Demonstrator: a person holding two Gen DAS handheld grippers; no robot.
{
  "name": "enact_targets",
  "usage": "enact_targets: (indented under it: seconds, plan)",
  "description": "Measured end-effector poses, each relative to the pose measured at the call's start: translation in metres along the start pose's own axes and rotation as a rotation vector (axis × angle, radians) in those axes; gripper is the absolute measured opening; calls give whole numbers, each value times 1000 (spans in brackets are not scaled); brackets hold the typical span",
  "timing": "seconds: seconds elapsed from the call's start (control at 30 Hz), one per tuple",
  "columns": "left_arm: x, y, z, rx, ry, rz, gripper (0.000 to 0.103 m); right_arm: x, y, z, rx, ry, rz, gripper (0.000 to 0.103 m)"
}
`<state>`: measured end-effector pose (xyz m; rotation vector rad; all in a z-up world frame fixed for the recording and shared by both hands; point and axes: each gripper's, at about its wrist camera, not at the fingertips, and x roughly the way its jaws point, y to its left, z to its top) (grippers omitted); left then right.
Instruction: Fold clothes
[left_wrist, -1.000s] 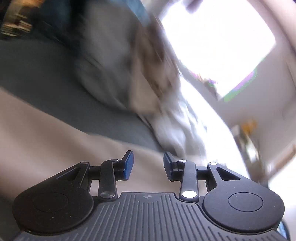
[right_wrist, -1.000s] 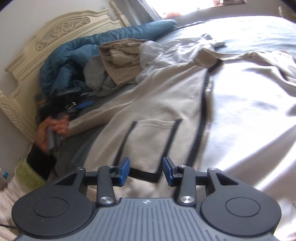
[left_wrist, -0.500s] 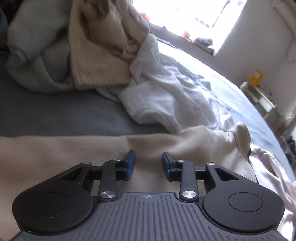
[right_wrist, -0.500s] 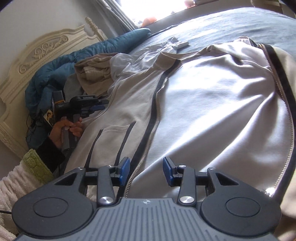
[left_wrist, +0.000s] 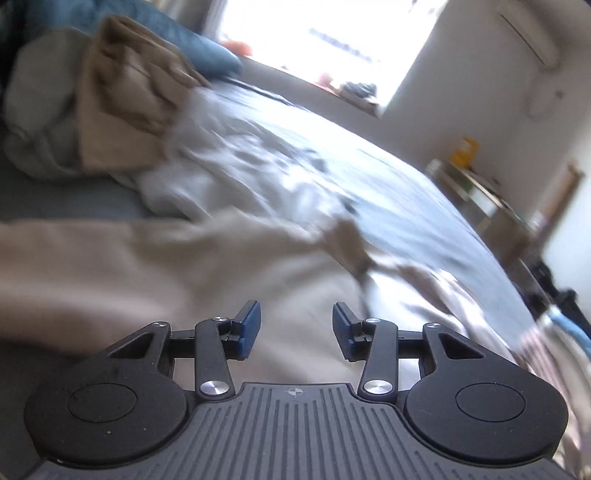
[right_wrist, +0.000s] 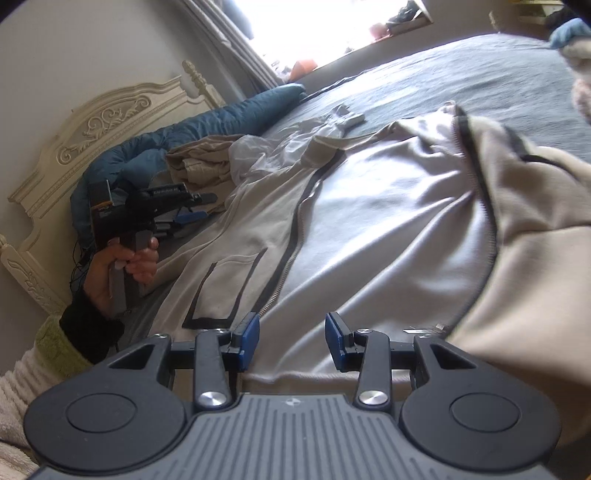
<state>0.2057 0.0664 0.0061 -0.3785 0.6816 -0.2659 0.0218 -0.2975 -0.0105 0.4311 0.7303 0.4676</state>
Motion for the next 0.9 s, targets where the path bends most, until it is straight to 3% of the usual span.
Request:
enact_targets:
  seconds: [0.13,0.37,0.6,0.7,0.9]
  plan:
    - [-5,-49,-42,66,61,-92,43,-37,-10,-11,5,-50,-58,42]
    - [-20,-111,-107,199,103,-219,44,-89,-30,-39,58,-137,-200,42]
    - [-15,-152,-156,339,162,-246,44,-116,-48,-64,88,-201,-309,42]
    - [-12,-159,-168,364,178,-226,44,-117,-40,-63,-36,-223,-375,42]
    - [-16,-152,-177,323,174,-195,44,-82,3,-54,-508,-246,-501,42]
